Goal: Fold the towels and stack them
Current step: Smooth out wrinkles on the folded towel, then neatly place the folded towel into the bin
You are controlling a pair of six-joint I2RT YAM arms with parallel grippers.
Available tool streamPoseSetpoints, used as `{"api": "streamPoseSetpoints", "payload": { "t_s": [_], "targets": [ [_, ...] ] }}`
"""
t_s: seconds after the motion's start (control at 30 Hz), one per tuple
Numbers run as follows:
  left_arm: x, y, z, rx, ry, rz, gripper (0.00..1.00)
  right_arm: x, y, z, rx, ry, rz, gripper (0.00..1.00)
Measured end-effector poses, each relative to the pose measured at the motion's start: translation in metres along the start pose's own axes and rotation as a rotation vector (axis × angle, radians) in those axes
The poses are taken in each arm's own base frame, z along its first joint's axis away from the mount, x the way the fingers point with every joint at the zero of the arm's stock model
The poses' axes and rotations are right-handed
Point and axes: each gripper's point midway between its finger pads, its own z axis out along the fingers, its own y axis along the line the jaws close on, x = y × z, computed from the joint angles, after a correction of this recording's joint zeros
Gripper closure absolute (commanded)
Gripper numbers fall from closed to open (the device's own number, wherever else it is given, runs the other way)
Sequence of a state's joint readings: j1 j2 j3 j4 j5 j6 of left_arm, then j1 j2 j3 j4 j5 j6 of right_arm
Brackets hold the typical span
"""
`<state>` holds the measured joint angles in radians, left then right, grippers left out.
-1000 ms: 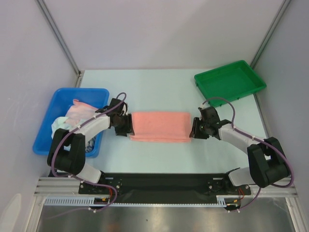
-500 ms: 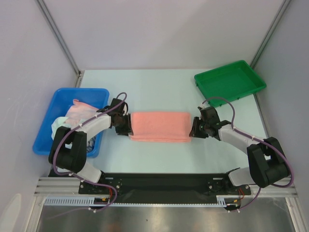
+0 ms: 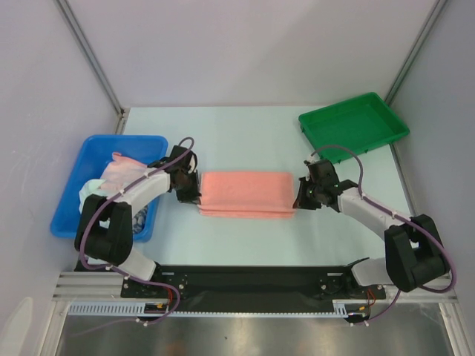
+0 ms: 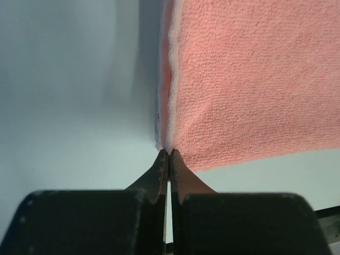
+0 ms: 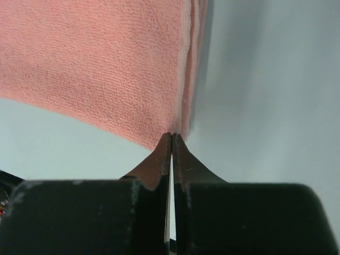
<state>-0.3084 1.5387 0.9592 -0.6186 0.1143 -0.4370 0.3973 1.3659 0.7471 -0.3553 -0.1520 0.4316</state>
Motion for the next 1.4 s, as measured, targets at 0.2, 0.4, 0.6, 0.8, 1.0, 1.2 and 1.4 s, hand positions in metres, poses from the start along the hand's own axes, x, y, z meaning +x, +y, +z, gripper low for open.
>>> {"api": "streamPoseSetpoints", "payload": {
  "t_s": [0.2,0.4,0.6,0.8,1.0,1.2,1.4],
  "targets": [
    [0.016,0.008,0.006,-0.023,0.036,-0.005,1.00,0.005,0.006,-0.014,-0.037,-0.011,-0.006,1.00],
    [0.033,0.015,0.012,-0.045,0.076,-0.003,1.00,0.039,-0.010,0.001,-0.018,0.056,0.016,1.00],
    [0.033,0.018,0.015,-0.066,0.076,0.005,0.64,0.042,-0.012,0.008,-0.014,0.066,0.035,0.75],
    [0.027,0.018,-0.004,-0.111,0.082,0.019,0.54,0.031,-0.014,-0.011,0.033,0.036,0.024,0.65],
    [-0.035,-0.022,-0.040,0.000,-0.105,0.038,0.51,-0.014,0.014,-0.021,-0.046,-0.069,-0.030,0.62],
    [-0.049,-0.037,-0.017,0.062,-0.114,0.046,0.51,-0.028,0.015,0.015,-0.071,-0.042,-0.090,0.59],
    [-0.023,-0.010,0.038,-0.052,0.035,0.029,0.51,-0.031,-0.015,0.045,-0.047,0.001,-0.077,0.55]
  ]
}}
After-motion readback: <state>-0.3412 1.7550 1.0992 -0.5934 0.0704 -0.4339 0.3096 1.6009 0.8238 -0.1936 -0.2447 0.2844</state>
